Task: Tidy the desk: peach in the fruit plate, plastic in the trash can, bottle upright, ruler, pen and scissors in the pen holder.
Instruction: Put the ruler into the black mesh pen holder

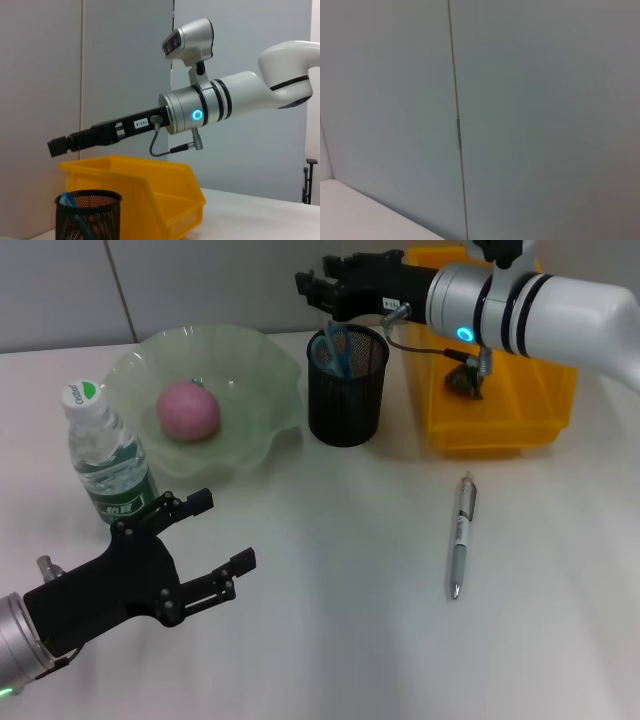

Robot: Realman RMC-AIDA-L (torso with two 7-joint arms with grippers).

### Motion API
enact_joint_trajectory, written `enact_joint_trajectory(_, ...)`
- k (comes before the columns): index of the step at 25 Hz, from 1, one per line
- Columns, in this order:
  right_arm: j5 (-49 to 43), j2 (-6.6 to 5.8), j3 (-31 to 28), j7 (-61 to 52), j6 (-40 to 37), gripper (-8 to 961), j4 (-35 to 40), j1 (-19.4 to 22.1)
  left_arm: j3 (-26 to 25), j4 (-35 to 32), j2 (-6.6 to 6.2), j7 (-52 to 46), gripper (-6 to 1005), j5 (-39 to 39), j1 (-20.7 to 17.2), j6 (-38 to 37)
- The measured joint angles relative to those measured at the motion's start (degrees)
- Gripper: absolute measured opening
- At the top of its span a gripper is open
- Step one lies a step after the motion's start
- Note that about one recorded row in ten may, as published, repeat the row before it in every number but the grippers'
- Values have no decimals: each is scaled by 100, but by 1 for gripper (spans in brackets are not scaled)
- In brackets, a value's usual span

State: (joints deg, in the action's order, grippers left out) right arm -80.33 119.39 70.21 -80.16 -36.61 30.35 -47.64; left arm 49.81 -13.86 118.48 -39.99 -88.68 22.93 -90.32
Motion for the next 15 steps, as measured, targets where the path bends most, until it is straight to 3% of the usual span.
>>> enact_joint_trajectory(4,-18,-8,108,1,-2,514,-13,32,-7,-11,-1,0,842,0,0,-17)
enact_joint_trajectory(15,86,-3,62,-42,-56,702,234,252,-7,-13,0,0,842,0,-8,-33)
